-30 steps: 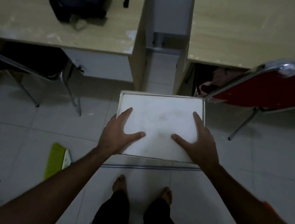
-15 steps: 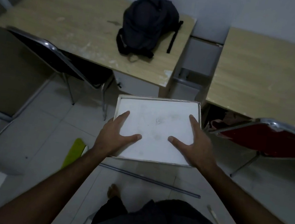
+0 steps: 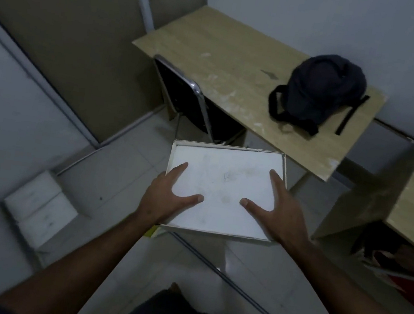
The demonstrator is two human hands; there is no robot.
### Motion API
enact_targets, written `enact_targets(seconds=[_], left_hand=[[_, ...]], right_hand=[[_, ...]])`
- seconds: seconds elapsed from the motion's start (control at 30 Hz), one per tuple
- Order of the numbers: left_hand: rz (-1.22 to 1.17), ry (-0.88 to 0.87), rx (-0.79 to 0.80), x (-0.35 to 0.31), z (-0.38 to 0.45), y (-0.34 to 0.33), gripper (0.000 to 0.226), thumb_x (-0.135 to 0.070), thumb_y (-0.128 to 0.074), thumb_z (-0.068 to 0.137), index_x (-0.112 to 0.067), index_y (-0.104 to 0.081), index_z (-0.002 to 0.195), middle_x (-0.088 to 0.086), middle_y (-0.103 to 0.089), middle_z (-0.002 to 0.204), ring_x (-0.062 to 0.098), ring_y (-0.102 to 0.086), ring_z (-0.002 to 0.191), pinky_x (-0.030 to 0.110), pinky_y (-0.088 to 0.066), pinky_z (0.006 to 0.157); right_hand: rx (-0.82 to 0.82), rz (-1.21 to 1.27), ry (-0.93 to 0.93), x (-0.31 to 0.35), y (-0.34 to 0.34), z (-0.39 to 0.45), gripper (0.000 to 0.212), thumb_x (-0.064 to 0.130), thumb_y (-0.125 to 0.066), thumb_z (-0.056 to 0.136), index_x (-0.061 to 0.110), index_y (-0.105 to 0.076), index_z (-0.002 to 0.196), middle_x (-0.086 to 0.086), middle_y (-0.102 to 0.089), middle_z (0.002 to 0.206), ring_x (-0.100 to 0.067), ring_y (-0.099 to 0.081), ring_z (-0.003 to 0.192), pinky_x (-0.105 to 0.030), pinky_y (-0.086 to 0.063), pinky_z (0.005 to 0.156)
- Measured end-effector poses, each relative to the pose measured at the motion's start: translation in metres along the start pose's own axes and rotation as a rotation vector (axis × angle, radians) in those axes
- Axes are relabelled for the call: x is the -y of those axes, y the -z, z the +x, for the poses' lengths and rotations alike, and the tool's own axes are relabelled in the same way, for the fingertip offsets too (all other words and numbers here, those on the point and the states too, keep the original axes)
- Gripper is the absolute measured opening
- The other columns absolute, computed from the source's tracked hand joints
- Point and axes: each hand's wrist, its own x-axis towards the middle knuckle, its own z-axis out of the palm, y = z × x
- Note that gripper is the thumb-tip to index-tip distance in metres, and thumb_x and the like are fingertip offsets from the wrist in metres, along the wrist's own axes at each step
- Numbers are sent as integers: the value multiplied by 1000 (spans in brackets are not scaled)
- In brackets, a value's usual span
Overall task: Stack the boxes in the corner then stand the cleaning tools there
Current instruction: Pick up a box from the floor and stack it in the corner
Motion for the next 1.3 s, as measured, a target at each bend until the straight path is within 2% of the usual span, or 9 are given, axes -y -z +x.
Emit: enact_targets(seconds=[0.17, 0.3, 0.57, 0.73, 0.87, 1.07, 1.3], left_hand=[[-18, 84, -81, 61, 9, 72, 105, -82, -71, 61, -49, -27, 151, -1, -46, 147, 22, -47, 131, 40, -43, 105], [-25, 168, -154, 108, 6, 121, 102, -79, -72, 64, -49, -26, 151, 1, -44, 149, 24, -47, 131, 41, -42, 105], [-129, 342, -282, 189, -12, 191, 104, -79, -74, 62, -49, -28, 151, 1, -39, 154, 26, -42, 137, 43, -39, 109], [-171, 405, -352, 227, -21, 221, 113, -87, -66, 54, -46, -29, 152, -2, -38, 158, 26, -38, 141, 46, -35, 113], [-195, 455, -423, 256, -23, 245, 117, -93, -64, 49, -48, -29, 151, -7, -37, 158, 23, -36, 143, 49, -34, 115], [-257, 535, -544, 287, -20, 283, 111, -89, -70, 50, -50, -33, 148, -7, -41, 155, 20, -39, 141, 44, -36, 115], [-277, 596, -662, 314, -19, 324, 101, -66, -83, 63, -40, -39, 150, -2, -44, 153, 21, -44, 136, 36, -36, 112]], right_hand=[[83, 7, 60, 82, -56, 32, 111, 77, -71, 71, 38, -15, 159, 3, -45, 154, -21, -49, 134, -41, -43, 107], [163, -27, 114, 146, -101, 55, 109, 76, -71, 71, 40, -15, 158, -1, -51, 147, -25, -53, 127, -40, -45, 102], [318, -47, 251, 237, -184, 85, 111, 80, -70, 68, 43, -15, 157, -1, -47, 151, -27, -52, 130, -44, -46, 105], [388, -89, 336, 285, -222, 101, 109, 81, -69, 69, 44, -15, 156, -3, -47, 152, -30, -51, 131, -45, -45, 105], [444, -96, 405, 324, -254, 118, 110, 84, -67, 66, 46, -16, 156, 2, -45, 154, -28, -47, 136, -43, -42, 109], [556, -101, 505, 387, -306, 156, 113, 91, -63, 62, 48, -14, 155, 0, -43, 155, -27, -46, 136, -48, -42, 110], [642, -114, 598, 450, -358, 175, 113, 88, -64, 64, 46, -14, 155, -3, -49, 149, -27, -50, 132, -45, -44, 105]])
